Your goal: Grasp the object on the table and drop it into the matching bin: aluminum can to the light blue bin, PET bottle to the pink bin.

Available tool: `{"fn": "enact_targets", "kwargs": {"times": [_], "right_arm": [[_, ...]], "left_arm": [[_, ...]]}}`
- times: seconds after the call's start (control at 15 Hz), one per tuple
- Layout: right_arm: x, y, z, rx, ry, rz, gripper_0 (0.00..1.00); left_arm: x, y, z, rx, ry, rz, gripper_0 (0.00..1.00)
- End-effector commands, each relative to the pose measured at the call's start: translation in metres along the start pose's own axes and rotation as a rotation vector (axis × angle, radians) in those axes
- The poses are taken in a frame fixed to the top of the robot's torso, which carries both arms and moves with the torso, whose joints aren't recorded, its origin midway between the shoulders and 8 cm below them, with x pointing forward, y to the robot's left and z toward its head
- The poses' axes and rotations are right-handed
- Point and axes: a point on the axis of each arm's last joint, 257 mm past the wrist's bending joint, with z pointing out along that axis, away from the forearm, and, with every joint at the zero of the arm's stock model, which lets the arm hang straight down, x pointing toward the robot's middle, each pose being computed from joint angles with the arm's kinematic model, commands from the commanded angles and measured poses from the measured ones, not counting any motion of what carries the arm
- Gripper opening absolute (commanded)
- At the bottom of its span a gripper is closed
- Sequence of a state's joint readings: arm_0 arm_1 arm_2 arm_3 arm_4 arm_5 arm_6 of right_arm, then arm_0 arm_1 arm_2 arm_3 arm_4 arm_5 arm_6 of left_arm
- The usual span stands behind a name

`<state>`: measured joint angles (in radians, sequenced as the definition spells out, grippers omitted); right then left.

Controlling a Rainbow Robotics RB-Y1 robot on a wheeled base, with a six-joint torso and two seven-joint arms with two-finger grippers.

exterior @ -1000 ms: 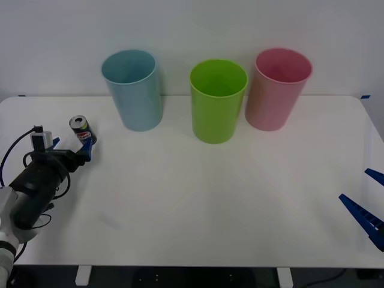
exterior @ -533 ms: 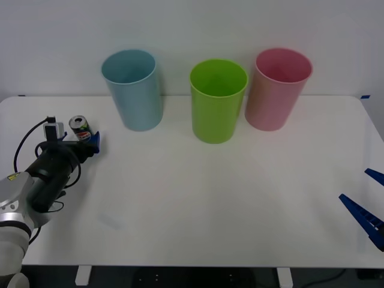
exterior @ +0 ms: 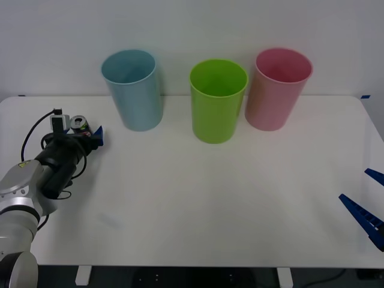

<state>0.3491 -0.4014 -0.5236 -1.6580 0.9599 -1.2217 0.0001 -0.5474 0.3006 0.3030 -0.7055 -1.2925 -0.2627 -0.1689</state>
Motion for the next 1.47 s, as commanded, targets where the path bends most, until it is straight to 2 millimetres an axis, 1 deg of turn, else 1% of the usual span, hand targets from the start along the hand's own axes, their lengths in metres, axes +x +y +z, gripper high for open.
{"fn": "enact_targets", "kwargs": {"times": [0.07, 0.2, 0.27, 0.4, 0.47, 0.53, 0.6, 1.0, 1.2, 1.47], "right_arm": [[0.000, 0.000, 0.000, 0.000, 0.000, 0.000, 1.00], [0.000, 0.000, 0.000, 0.000, 0.000, 0.000, 1.00], [0.000, 0.000, 0.000, 0.000, 0.000, 0.000, 1.00], [0.000, 0.000, 0.000, 0.000, 0.000, 0.000, 1.00], [0.000, 0.000, 0.000, 0.000, 0.000, 0.000, 1.00], [0.000, 0.000, 0.000, 0.000, 0.000, 0.000, 1.00], [0.000, 0.000, 0.000, 0.000, 0.000, 0.000, 1.00], [0.000, 0.000, 0.000, 0.000, 0.000, 0.000, 1.00], [0.000, 0.000, 0.000, 0.000, 0.000, 0.000, 1.00], [0.000, 0.000, 0.000, 0.000, 0.000, 0.000, 1.00]], "left_arm": [[0.000, -0.001, 0.000, -0.003, -0.001, -0.001, 1.00], [0.001, 0.001, 0.000, -0.006, 0.001, -0.002, 1.00], [0.001, 0.001, 0.000, -0.011, 0.001, -0.004, 0.94], [0.001, 0.002, 0.000, -0.016, 0.003, 0.000, 0.19], [0.001, 0.003, 0.000, -0.019, 0.003, 0.000, 0.09], [0.001, 0.003, 0.000, -0.019, 0.003, 0.000, 0.02], [0.001, 0.002, 0.001, -0.018, 0.004, 0.003, 0.00], [0.002, 0.001, 0.001, -0.014, 0.006, 0.009, 0.00], [0.004, -0.006, -0.001, 0.015, 0.004, 0.000, 0.00], [-0.008, -0.003, -0.016, 0.042, -0.056, -0.007, 0.00]]}}
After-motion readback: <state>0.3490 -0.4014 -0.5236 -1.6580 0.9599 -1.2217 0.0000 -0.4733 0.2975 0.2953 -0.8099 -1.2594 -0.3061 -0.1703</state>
